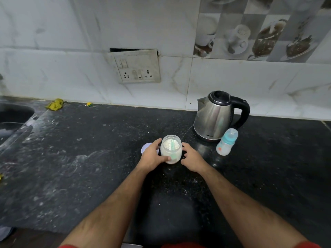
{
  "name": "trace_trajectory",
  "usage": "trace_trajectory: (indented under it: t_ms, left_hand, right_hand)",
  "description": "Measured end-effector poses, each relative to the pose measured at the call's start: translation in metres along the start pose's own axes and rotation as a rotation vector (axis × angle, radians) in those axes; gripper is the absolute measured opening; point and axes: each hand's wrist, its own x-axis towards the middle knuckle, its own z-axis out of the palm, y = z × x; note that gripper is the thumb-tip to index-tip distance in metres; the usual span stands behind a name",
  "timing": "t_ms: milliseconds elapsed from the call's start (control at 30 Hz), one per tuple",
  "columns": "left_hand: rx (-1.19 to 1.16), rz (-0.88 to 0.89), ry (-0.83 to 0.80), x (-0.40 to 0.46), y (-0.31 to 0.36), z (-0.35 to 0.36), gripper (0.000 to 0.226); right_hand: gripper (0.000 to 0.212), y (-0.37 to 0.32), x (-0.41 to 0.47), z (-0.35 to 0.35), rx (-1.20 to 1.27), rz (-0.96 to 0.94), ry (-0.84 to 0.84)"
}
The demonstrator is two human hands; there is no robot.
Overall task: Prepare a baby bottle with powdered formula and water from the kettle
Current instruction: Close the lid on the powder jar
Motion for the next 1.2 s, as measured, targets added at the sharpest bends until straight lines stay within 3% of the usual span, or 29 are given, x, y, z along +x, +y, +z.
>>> trace_trajectory:
  t_ms: [233, 433, 600, 700, 933, 1067, 1200]
  left_hand:
    - [-0.045, 0.074, -0.126, 0.021, -0.01, 0.0, 0.101]
    - [-0.05, 0.083, -0.08, 0.016, -0.004, 0.0, 0.088]
    - [-0.083, 0.148, -0.016, 0.007, 0.025, -0.012, 0.073]
    - [-0.132, 0.193, -0.046, 0.005, 0.05, -0.026, 0.075]
    - [-0.254, 0.258, -0.103, 0.001, 0.101, -0.041, 0.066]
    - [-0.253, 0.316, -0.17, -0.001, 0.113, -0.047, 0.054]
    - [-0.29, 0.231, -0.129, 0.011, 0.099, -0.056, 0.061]
  right_hand:
    - [0.071, 0.005, 0.012, 0.001, 0.051, -0.022, -0.004]
    - [0.072, 0.003, 0.004, 0.0, 0.133, -0.054, -0.004]
    - [0.087, -0.004, -0.009, -0.015, 0.215, -0.168, -0.017]
    - [0.1, -0.013, -0.017, -0.028, 0.252, -0.234, -0.017]
    - [0.109, -0.043, -0.031, -0.043, 0.427, -0.406, 0.177]
    - [0.102, -0.05, -0.036, -0.045, 0.47, -0.415, 0.259]
    - [0.101, -0.049, -0.038, -0.047, 0.508, -0.396, 0.304]
